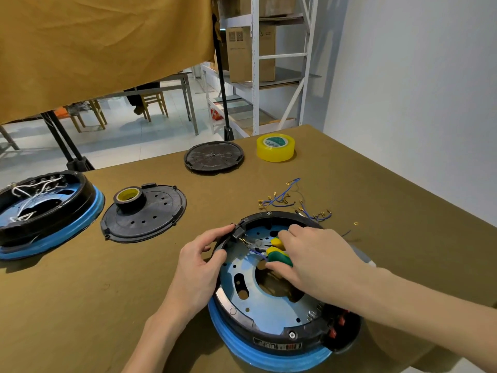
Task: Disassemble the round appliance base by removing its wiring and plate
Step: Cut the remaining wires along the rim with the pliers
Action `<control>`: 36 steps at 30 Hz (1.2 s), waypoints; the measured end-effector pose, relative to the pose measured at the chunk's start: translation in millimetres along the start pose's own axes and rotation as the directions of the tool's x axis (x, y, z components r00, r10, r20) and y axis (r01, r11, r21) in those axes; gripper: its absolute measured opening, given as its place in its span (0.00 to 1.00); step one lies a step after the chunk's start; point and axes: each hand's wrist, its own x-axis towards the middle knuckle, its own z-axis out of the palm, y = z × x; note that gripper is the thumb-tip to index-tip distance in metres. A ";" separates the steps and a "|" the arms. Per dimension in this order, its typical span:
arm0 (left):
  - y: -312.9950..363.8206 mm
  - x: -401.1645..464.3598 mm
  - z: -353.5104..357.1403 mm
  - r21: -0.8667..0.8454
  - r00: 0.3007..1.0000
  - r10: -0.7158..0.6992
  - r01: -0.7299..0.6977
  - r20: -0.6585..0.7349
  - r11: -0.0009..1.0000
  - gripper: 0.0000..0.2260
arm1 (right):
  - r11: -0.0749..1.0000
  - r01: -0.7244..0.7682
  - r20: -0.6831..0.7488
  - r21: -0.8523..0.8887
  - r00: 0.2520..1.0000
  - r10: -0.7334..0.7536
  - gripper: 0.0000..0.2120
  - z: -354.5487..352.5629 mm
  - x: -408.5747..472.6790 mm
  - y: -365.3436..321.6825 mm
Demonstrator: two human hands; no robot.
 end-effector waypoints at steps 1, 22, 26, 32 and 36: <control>0.8 -0.2 0.1 0.001 1.000 0.000 0.000 0.000 1.000 0.19 | 1.000 0.013 -0.019 -0.008 1.000 -0.014 0.27 1.9 -1.4 -0.6; 9.6 10.7 -1.4 0.217 0.999 0.005 0.006 -0.051 0.976 0.12 | 0.988 -0.146 -0.206 -0.045 0.969 0.134 0.25 19.0 45.3 31.7; 14.6 6.2 -7.4 0.337 0.998 0.031 -0.011 -0.054 0.941 0.13 | 0.995 -0.041 -0.205 0.092 0.977 0.059 0.24 23.6 62.7 39.1; 23.1 -12.3 -12.8 0.436 0.993 0.005 0.049 -0.122 0.899 0.17 | 0.982 0.082 -0.224 0.168 0.974 -0.043 0.28 9.8 79.5 25.8; 21.1 -19.8 -5.4 0.427 0.982 0.004 0.078 -0.187 0.901 0.17 | 0.928 0.126 -0.191 0.351 0.980 -0.060 0.28 0.0 47.7 20.9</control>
